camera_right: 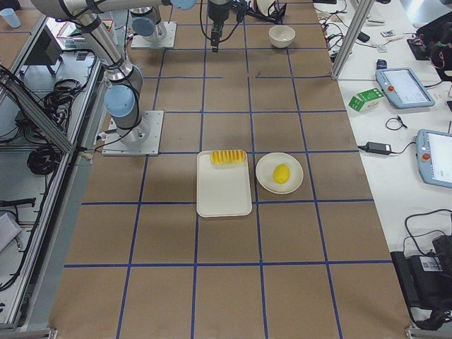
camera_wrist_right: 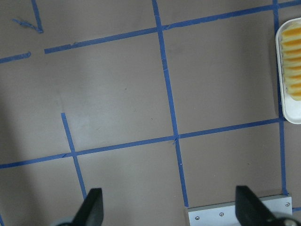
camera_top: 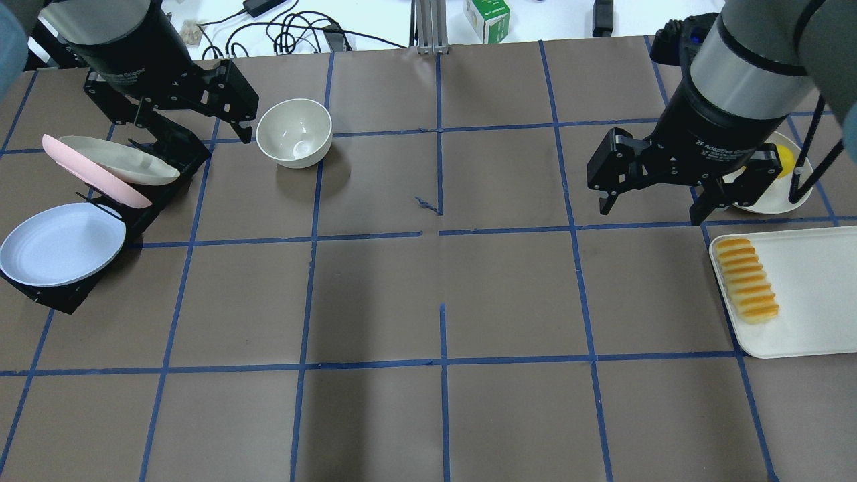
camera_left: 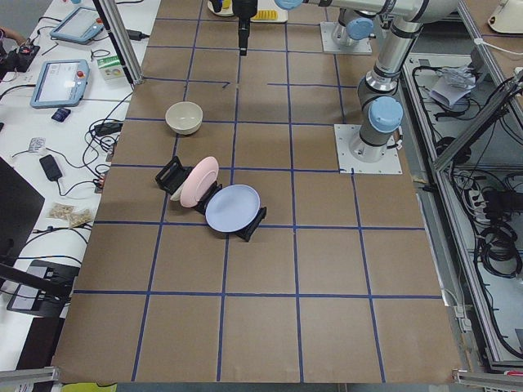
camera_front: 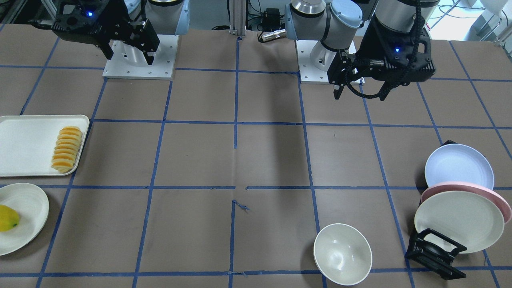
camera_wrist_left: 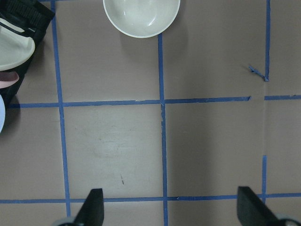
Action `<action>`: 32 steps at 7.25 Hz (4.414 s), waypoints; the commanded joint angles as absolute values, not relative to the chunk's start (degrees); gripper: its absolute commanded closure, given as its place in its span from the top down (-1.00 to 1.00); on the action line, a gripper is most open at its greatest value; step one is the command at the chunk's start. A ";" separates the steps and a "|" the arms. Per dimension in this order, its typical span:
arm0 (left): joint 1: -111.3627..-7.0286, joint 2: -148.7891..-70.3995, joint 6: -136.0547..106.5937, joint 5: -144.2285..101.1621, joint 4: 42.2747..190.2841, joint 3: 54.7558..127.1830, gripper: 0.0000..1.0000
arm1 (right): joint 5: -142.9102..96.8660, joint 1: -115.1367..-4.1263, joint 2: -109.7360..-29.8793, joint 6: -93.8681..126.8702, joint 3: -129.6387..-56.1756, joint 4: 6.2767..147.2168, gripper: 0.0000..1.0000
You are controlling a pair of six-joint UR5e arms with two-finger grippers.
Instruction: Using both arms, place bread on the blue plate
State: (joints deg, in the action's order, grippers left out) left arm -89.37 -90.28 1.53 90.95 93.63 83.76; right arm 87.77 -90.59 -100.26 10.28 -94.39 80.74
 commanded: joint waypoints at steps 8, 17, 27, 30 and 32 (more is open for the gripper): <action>-61.37 -88.85 2.63 95.18 103.27 85.08 1.00 | 87.45 -88.61 -98.10 8.88 -94.75 81.21 1.00; -38.41 -110.64 10.47 94.14 66.50 95.18 1.00 | 88.07 -58.39 -95.72 -24.31 -113.96 103.57 1.00; -39.90 -114.08 6.59 91.41 64.51 96.06 -0.65 | 88.07 -55.37 -75.94 -28.65 -117.51 123.66 0.98; -39.90 -113.91 7.73 91.23 64.60 95.36 -1.00 | 88.77 -55.37 -75.06 -28.48 -117.69 123.57 0.19; -39.90 -112.77 9.04 91.67 64.86 95.36 -1.00 | 89.73 -55.37 -75.23 -28.82 -117.77 123.31 -0.69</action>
State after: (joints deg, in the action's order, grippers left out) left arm -39.90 -113.56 8.25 91.42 64.66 95.41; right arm 89.13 -55.37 -75.14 -28.55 -117.73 123.52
